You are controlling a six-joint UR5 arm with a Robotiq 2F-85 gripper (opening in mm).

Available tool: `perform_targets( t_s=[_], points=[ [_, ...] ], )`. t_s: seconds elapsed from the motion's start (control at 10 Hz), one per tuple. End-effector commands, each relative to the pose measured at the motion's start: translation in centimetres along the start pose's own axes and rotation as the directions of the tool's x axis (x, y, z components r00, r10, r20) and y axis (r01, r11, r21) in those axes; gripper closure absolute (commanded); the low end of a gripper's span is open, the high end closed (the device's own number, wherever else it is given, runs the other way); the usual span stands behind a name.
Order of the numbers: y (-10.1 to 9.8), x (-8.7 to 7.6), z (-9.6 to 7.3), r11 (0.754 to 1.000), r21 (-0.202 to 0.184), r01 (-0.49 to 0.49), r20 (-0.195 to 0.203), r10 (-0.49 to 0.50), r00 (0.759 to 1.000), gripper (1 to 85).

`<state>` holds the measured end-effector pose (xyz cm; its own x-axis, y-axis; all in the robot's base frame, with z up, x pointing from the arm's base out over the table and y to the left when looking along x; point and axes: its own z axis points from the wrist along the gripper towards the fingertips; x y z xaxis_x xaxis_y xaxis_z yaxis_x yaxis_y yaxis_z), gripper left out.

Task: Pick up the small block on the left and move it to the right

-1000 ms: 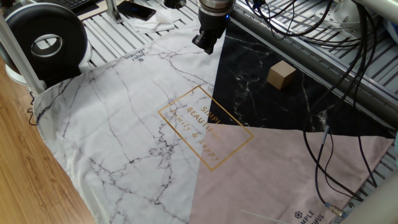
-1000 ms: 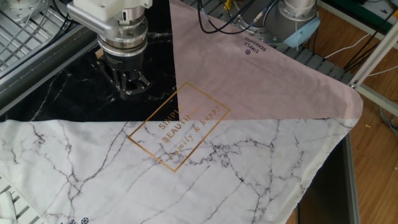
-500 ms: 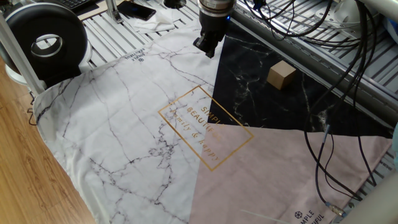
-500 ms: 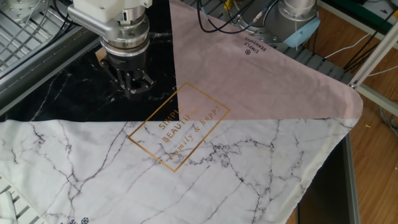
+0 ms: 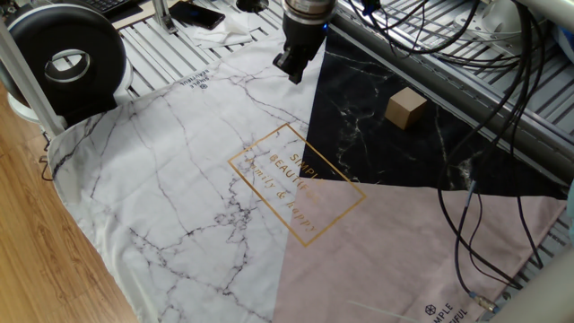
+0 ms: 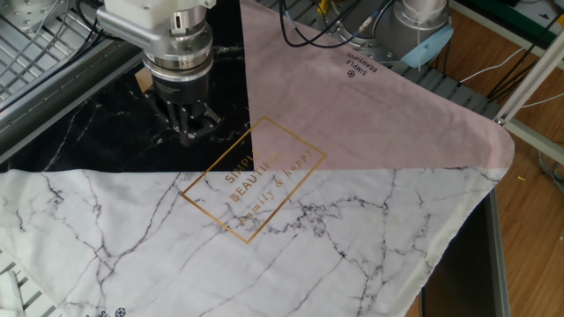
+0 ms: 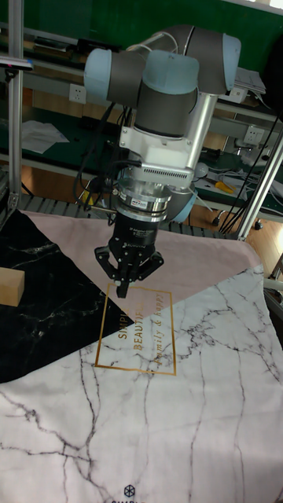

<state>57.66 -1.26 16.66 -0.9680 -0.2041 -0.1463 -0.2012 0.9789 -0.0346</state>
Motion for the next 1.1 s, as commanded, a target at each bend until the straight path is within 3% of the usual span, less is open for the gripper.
perform_targets(
  t_s=[0.0,0.1,0.2,0.4,0.6,0.7,0.8,0.9,1.0],
  points=[
    [0.6,0.7,-0.1,0.996,-0.029,0.080,-0.024,-0.081,0.996,84.7],
    [2.5,0.0,-0.3,0.981,-0.100,0.166,0.015,-0.165,0.986,84.7],
    [2.4,0.0,-0.2,0.976,-0.095,0.195,0.020,-0.194,0.981,84.7],
    [1.6,0.7,-0.2,0.970,-0.071,0.231,-0.012,-0.232,0.973,84.7],
    [1.7,1.1,-0.2,0.970,-0.076,0.232,-0.027,-0.235,0.972,84.7],
    [0.4,0.7,-0.1,0.975,-0.023,0.221,-0.023,-0.222,0.975,84.7],
    [-0.3,0.8,-0.1,0.978,0.002,0.208,-0.031,-0.208,0.978,84.7],
    [-0.2,1.4,-0.2,0.976,-0.008,0.217,-0.052,-0.217,0.975,84.7],
    [-0.2,1.7,-0.1,0.976,-0.058,0.209,-0.081,-0.213,0.974,84.7]
  ],
)
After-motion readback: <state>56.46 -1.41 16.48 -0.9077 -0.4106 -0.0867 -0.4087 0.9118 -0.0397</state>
